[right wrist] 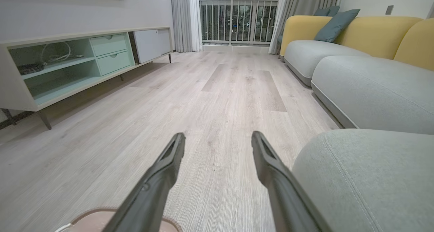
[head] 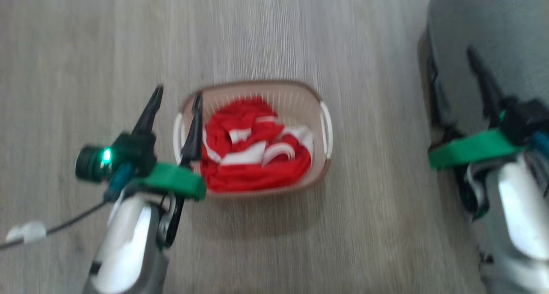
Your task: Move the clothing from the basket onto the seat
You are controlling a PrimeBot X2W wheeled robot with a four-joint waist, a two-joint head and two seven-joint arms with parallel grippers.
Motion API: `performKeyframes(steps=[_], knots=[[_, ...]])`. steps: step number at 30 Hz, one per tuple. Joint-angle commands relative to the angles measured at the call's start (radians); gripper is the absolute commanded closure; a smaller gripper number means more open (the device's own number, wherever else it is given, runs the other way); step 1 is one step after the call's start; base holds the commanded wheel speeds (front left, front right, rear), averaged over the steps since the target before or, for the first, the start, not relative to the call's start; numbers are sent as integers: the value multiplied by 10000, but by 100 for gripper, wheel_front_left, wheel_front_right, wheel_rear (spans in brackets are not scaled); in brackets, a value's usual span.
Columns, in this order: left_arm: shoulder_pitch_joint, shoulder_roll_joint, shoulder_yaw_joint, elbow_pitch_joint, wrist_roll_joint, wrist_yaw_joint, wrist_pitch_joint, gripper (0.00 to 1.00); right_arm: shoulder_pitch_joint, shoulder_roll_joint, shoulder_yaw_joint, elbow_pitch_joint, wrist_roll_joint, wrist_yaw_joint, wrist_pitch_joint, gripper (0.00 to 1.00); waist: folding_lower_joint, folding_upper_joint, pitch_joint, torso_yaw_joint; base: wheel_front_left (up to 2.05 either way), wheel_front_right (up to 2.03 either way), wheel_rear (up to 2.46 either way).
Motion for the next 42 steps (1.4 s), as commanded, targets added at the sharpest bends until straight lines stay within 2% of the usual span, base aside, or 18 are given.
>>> performKeyframes(steps=[1, 8, 10, 15, 17, 24, 30, 36, 42], knots=[[-466, 104, 174, -180, 157, -63, -109, 0, -391, -19, 136, -422, -97, -2, -91, 0, -2, 0, 1769, -107, 0, 0, 0], [-2217, 106, -302, 752, 714, -321, -109, 0, -1738, 57, -263, -962, -72, -2, -92, 0, -2, 0, 3901, -334, 0, 0, 0], [-2861, 187, -559, 1516, 1043, -403, -109, 0, -2123, 74, -380, -1150, -52, -2, -92, 0, -2, 0, 4521, -437, 0, 0, 0], [-4211, 233, -1297, 3478, 1640, -653, 213, 0, -2478, 161, -368, -1266, -92, -2, -92, 0, -2, 0, 5110, -605, 0, 0, 0], [-4519, 221, -1414, 3767, 1727, -659, 339, 0, -2519, 193, -308, -1265, -86, -2, -92, 0, -2, 0, 5177, -658, 0, 0, 0], [-6486, 167, -2085, 6325, 2229, -674, 2482, 0, -2732, 472, 125, -1525, 107, -2, -92, 0, -2, 0, 5711, -1249, 0, 0, 0], [-7513, 466, -2135, 7803, 2464, -444, 3214, 0, -2848, 639, 378, -1738, 306, -2, -92, 0, -2, 0, 6099, -1776, 0, 0, 0], [-8538, 1117, -1963, 9044, 2493, -46, 3263, 0, -2805, 782, 625, -2068, 632, -2, -92, 0, -2, 0, 6679, -2461, 0, 0, 0], [-9321, 1527, -2054, 9875, 2610, 215, 3331, 0, -2484, 826, 627, -2259, 1098, -2, -92, 0, -2, 0, 7189, -2899, 0, 0, 0]])
